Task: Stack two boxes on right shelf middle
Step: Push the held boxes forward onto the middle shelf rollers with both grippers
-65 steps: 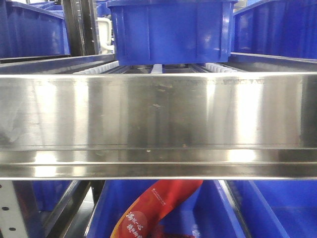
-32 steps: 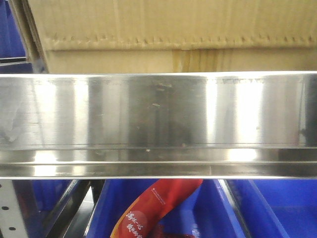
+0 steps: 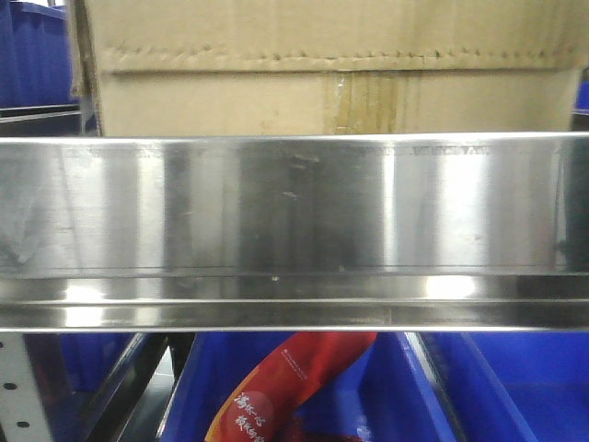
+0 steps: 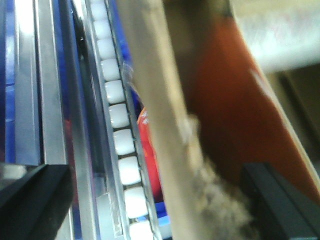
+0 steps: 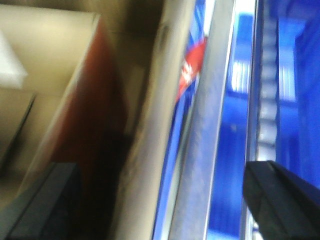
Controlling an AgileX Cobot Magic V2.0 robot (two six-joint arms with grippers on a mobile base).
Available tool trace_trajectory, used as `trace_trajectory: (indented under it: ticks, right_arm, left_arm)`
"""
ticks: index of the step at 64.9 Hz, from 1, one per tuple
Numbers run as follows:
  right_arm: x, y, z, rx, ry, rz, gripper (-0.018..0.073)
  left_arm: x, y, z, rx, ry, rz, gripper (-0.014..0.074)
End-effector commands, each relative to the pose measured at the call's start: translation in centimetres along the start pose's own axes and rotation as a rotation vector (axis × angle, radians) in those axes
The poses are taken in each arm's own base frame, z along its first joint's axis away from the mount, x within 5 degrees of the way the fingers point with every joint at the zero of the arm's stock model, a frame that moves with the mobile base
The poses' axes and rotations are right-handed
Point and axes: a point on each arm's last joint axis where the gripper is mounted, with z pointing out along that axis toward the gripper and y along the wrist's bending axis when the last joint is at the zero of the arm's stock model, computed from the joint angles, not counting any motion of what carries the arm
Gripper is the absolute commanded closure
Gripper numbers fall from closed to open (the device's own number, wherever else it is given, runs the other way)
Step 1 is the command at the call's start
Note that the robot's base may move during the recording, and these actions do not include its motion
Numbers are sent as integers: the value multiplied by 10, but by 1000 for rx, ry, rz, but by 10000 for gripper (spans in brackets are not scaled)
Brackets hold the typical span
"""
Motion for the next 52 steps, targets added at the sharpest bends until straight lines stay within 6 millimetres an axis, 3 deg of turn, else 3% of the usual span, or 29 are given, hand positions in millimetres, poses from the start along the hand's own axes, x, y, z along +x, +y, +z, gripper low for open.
trace_trajectory:
  ticks: [1,14,21,29,38,52]
  right_arm:
    - [-2,1,-21,11,-75,-15,52]
    - [6,8,-66,11,-187,-31,315]
    - [17,11,-89,12,-247,-38,526]
    - [39,12,-100,16,-297,-37,726]
    - [74,11,-101,23,-344,-30,717]
    - [141,8,-94,58,-458,-98,721]
  left_arm:
    - [3,2,-23,25,-53,-11,107]
    - [14,7,-73,68,-159,-26,284]
    - [30,14,-97,72,-210,-26,468]
    - [55,23,-121,73,-309,-23,683]
    - [91,33,-136,78,-437,-13,708]
    - [161,52,-131,45,-668,49,708]
